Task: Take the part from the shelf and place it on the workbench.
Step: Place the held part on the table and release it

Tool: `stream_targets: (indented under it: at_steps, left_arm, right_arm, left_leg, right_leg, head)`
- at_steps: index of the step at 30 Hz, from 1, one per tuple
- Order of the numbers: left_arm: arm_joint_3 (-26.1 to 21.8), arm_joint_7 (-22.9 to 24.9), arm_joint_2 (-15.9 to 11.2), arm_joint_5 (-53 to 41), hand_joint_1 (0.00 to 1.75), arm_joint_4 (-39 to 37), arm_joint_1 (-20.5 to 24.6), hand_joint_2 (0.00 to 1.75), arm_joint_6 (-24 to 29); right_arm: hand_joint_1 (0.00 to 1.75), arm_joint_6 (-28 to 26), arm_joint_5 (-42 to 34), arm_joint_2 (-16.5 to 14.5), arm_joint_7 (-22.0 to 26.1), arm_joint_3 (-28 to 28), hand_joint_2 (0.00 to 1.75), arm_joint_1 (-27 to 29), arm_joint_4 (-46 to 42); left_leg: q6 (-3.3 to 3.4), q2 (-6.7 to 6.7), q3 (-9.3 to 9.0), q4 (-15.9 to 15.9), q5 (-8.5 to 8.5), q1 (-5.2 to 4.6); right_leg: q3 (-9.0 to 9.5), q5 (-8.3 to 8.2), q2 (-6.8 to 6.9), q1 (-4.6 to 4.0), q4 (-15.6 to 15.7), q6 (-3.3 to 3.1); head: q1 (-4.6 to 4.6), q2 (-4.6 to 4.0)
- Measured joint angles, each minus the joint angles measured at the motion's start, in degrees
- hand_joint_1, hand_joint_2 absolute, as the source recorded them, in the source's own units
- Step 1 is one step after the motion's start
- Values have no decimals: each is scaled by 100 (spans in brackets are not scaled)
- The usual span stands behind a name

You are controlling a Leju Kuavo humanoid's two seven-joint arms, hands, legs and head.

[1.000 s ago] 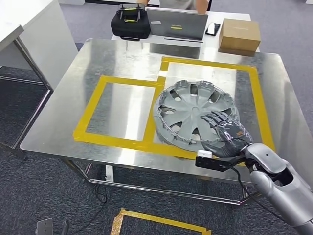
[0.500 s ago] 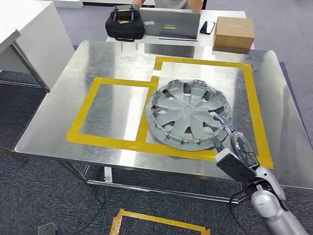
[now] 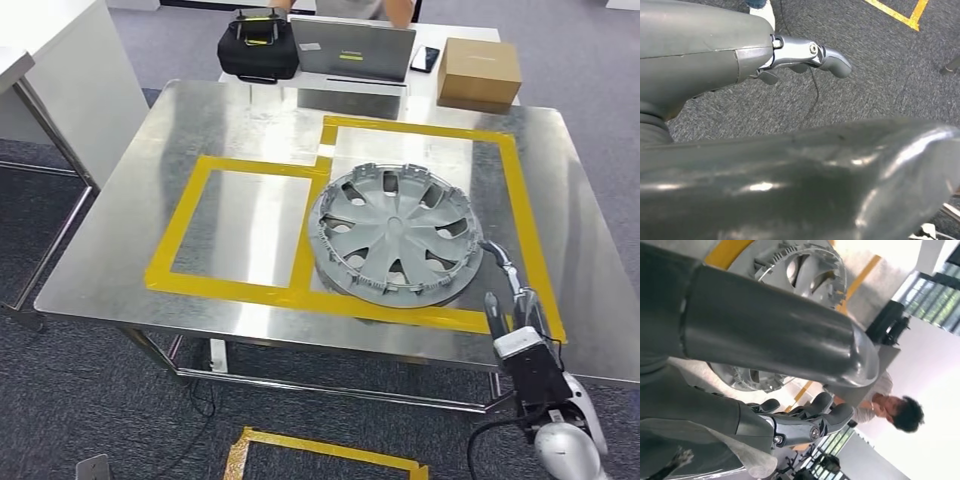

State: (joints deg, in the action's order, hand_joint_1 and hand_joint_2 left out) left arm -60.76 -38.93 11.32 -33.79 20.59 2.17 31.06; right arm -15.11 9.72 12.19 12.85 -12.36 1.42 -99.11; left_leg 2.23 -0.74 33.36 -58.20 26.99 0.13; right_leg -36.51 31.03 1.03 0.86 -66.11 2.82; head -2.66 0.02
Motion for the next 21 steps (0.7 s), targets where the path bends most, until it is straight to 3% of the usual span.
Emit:
stream_targets:
  at_steps: [2,3,5,7,8,10,12,13,14,16,18,21]
  left_arm:
    - [-22,-1,15,-13,0,2,-6,0,7]
    - [-37,-1,23,-20,0,4,-10,0,9]
    - [-73,0,39,-32,0,7,-17,0,5]
    - [-94,0,43,-38,0,12,-16,0,-11]
    - [-101,1,44,-40,0,14,-15,0,-20]
    - [-113,5,52,-45,0,18,-19,0,-35]
    - [-132,13,62,-54,0,20,-25,0,-47]
    - [-143,16,64,-61,0,24,-28,0,-54]
    - [-154,19,64,-72,0,31,-28,0,-62]
    - [-177,27,64,-99,0,55,-21,0,-78]
    - [-192,38,69,-132,0,80,-4,0,-78]
    - [-206,51,91,-163,0,103,5,0,-80]
  right_arm:
    - [0,-70,-81,-80,100,117,0,156,-179]
    - [0,-112,-101,-128,146,175,0,241,-274]
    - [0,-202,-106,-222,218,288,0,409,-442]
    - [0,-270,-71,-297,256,381,0,529,-563]
    - [0,-296,-49,-333,268,416,0,562,-617]
    - [0,-334,-10,-395,275,462,0,614,-697]
    - [0,-358,21,-443,276,501,0,684,-738]
    - [0,-370,33,-467,276,524,0,717,-756]
    - [0,-389,44,-488,280,546,0,743,-774]
    - [0,-444,72,-532,310,582,0,778,-818]
    - [0,-481,134,-564,342,603,0,793,-854]
    - [0,-478,274,-586,385,602,0,807,-890]
  left_leg:
    - [-51,-49,-1,-35,32,-32]
    - [-78,-84,0,-47,42,-48]
    - [-131,-170,-6,-48,51,-54]
    - [-200,-155,21,-171,167,-38]
    - [-236,-111,96,-377,311,-27]
    - [-278,-36,380,-1077,684,-8]
    - [-285,-21,608,-1611,855,-2]
    - [-274,-16,588,-1585,774,-2]
    - [-253,-9,469,-1344,602,-3]
    - [-190,26,84,-559,241,-12]
    - [-142,62,-130,-92,127,-29]
    - [-69,64,-136,5,94,-38]
  right_leg:
    - [321,-198,202,-35,654,-42]
    - [391,-212,257,-52,796,-69]
    - [406,-225,175,-60,825,-133]
    - [403,-261,74,-41,843,-193]
    - [407,-275,28,-27,853,-222]
    - [403,-284,-70,-22,851,-250]
    - [401,-286,-173,-25,849,-257]
    - [404,-286,-216,-26,847,-257]
    - [410,-286,-254,-26,847,-257]
    - [424,-284,-306,-37,842,-250]
    - [413,-289,-342,-47,834,-209]
    - [375,-300,-339,-31,838,-110]
  head:
    - [-3,0]
    - [-3,0]
    - [-5,0]
    - [-12,0]
    - [-19,0]
    - [-31,0]
    - [-30,0]
    - [-31,0]
    - [-32,0]
    - [-32,0]
    - [-25,0]
    - [-24,0]
